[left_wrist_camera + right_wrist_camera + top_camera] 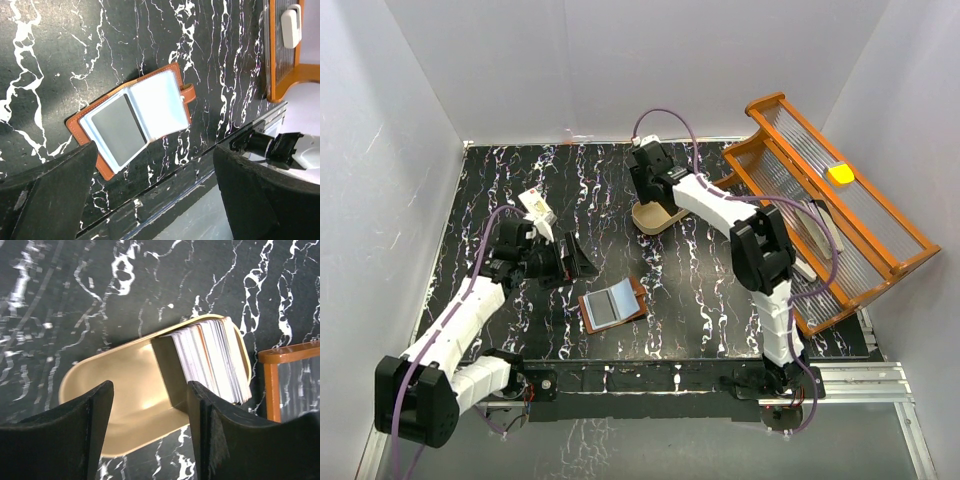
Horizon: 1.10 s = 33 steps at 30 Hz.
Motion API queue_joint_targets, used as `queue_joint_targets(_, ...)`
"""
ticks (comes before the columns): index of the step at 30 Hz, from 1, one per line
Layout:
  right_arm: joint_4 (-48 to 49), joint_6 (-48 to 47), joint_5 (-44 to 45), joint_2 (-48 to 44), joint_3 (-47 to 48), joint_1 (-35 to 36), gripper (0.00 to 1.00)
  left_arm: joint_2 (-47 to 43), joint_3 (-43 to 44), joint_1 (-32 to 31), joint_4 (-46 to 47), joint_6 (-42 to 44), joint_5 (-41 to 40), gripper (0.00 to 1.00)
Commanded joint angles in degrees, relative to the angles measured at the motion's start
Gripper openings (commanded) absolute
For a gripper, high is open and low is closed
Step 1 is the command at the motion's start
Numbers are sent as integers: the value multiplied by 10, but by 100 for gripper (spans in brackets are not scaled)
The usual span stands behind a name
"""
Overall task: Put the credit cards into the card holder
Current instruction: Pick up the credit card from the storage box.
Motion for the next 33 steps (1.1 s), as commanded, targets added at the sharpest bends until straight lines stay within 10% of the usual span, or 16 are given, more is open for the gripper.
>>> queue_joint_targets(1,-40,-46,67,39,75,-4,62,-68,-21,-1,42,48,18,99)
queue_joint_targets(19,-100,-87,127,110,136,-32,63,-60,-7,1,14,72,-20,99)
queue_joint_targets(33,-100,-100,141,103,147,-34,45,-64,-5,2,9,71,-35,99)
